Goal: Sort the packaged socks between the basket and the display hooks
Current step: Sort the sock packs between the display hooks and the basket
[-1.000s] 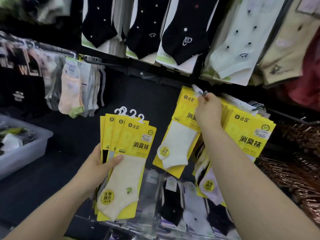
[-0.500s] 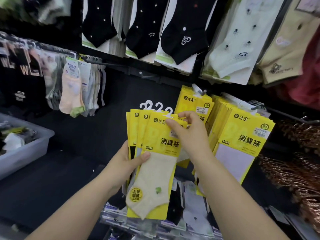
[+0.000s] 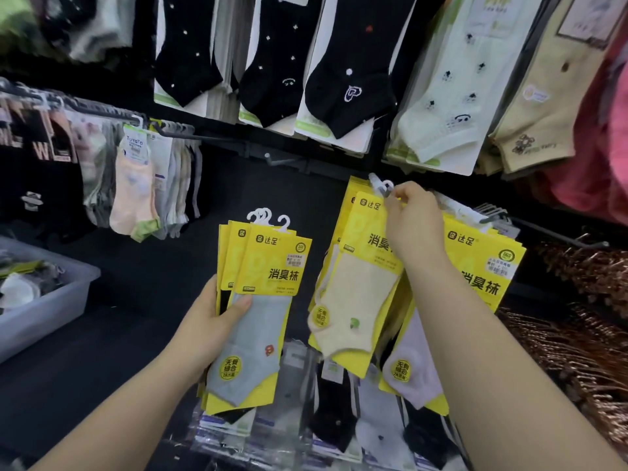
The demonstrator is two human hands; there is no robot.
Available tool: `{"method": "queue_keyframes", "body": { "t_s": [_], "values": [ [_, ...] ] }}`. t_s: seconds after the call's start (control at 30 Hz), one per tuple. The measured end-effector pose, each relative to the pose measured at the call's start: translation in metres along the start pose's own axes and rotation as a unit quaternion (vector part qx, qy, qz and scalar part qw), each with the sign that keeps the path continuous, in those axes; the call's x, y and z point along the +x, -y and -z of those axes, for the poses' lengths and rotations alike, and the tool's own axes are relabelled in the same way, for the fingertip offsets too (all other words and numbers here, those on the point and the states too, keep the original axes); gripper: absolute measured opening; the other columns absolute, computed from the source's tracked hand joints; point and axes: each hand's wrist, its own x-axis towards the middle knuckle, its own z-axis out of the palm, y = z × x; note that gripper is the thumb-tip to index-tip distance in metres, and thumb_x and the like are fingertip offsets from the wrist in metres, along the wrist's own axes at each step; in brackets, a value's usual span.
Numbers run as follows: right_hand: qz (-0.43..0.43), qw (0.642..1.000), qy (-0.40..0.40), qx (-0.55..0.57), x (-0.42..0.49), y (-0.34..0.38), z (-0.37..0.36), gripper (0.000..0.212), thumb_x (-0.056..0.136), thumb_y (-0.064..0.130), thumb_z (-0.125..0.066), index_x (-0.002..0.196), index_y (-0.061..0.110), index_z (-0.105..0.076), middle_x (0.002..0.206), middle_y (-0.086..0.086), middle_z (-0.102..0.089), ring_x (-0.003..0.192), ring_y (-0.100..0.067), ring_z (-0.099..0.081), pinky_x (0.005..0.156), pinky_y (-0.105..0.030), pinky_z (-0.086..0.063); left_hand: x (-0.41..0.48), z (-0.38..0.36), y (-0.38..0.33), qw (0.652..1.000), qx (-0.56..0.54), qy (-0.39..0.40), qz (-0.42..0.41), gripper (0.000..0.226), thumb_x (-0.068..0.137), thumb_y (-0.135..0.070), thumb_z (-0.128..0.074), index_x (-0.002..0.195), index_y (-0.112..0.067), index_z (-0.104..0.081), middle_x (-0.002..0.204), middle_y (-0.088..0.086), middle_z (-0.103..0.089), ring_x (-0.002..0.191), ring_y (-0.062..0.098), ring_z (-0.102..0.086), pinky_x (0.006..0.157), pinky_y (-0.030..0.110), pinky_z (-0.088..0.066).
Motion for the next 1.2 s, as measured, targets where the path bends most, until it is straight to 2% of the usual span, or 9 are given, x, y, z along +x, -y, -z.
{"method": "queue_keyframes", "body": {
  "t_s": [0.17,0.33,0.43,0.57,0.7,0.83,0.9,1.0,1.2],
  "values": [
    [-0.025,0.999,0.028,-0.015,0.012,-0.002,-0.011,0.026,0.098,0.025,-0.048,0.115,0.012,-0.06,0.12,-0.018,-0.054,0.092,-0.031,-0.057,0.068,-0.027,-0.035,0.0,0.007,-0.004,1.0,-0.022,0.017,0.006,0.026,0.089,-0.026,-0.062,0.112,-0.035,-0.055,0.101,-0.008,-0.073,0.087,0.013,-0.072,0.067,0.031,-0.057],
    [0.018,0.998,-0.057,0.036,-0.028,-0.002,-0.007,0.043,0.093,0.015,-0.055,0.134,0.01,-0.041,0.135,-0.009,-0.04,0.126,-0.025,-0.038,0.102,-0.031,-0.031,-0.006,-0.004,-0.012,0.995,-0.077,0.061,0.033,0.026,0.09,-0.025,-0.061,0.115,-0.029,-0.056,0.103,-0.006,-0.074,0.09,0.016,-0.072,0.066,0.029,-0.057],
    [0.061,0.993,0.022,0.097,-0.065,0.001,-0.016,0.038,0.09,0.028,-0.059,0.123,0.02,-0.044,0.12,0.004,-0.042,0.117,-0.014,-0.043,0.096,-0.024,-0.034,-0.01,-0.016,-0.014,0.989,-0.116,0.085,0.038,0.037,0.08,-0.03,-0.064,0.116,-0.026,-0.056,0.107,-0.001,-0.073,0.094,0.02,-0.072,0.075,0.036,-0.056],
    [-0.034,0.962,0.148,0.227,-0.078,0.004,-0.02,0.039,0.08,0.044,-0.069,0.109,0.028,-0.047,0.099,0.012,-0.059,0.091,-0.008,-0.059,0.074,-0.025,-0.05,-0.017,-0.035,-0.018,0.982,-0.141,0.126,0.029,0.049,0.073,-0.031,-0.069,0.119,-0.023,-0.055,0.11,0.003,-0.072,0.099,0.025,-0.07,0.077,0.037,-0.058],
    [-0.078,0.958,0.11,0.254,-0.07,-0.009,-0.009,0.031,0.082,0.03,-0.072,0.105,0.029,-0.051,0.102,0.006,-0.065,0.092,-0.01,-0.062,0.08,-0.03,-0.053,-0.02,-0.043,-0.018,0.985,-0.113,0.125,0.037,0.04,0.08,-0.045,-0.06,0.117,-0.033,-0.058,0.111,-0.006,-0.072,0.1,0.016,-0.07,0.082,0.038,-0.056],
    [-0.047,0.965,0.022,0.256,-0.062,-0.018,0.008,0.023,0.091,0.015,-0.058,0.107,0.03,-0.051,0.066,0.004,-0.052,0.042,0.0,-0.042,0.039,-0.012,-0.032,-0.016,-0.039,-0.02,0.996,-0.028,0.079,0.025,0.021,0.096,-0.04,-0.048,0.116,-0.041,-0.056,0.107,-0.013,-0.072,0.082,0.01,-0.069,0.053,0.022,-0.05],
    [-0.039,0.972,-0.01,0.23,-0.052,-0.02,0.011,0.022,0.095,0.013,-0.052,0.11,0.028,-0.052,0.06,0.005,-0.045,0.036,-0.002,-0.038,0.037,-0.011,-0.027,-0.012,-0.035,-0.021,0.999,-0.005,0.043,0.02,0.021,0.098,-0.038,-0.048,0.117,-0.04,-0.055,0.109,-0.013,-0.07,0.095,0.012,-0.066,0.067,0.028,-0.052],
    [-0.034,0.978,-0.017,0.205,-0.036,-0.016,0.006,0.022,0.096,0.014,-0.049,0.113,0.028,-0.053,0.068,0.006,-0.045,0.039,-0.003,-0.038,0.043,-0.016,-0.028,-0.009,-0.03,-0.021,0.999,0.017,0.026,0.025,0.022,0.098,-0.036,-0.048,0.119,-0.036,-0.055,0.113,-0.011,-0.068,0.106,0.014,-0.063,0.093,0.04,-0.049],
    [-0.054,0.982,0.014,0.178,-0.014,-0.013,-0.017,0.023,0.097,0.014,-0.048,0.116,0.026,-0.052,0.109,-0.007,-0.058,0.049,-0.01,-0.041,0.047,-0.024,-0.031,-0.009,-0.015,-0.017,0.999,0.022,0.021,0.037,0.019,0.098,-0.035,-0.049,0.115,-0.038,-0.056,0.108,-0.011,-0.071,0.101,0.012,-0.066,0.094,0.042,-0.051]
  ]
}}
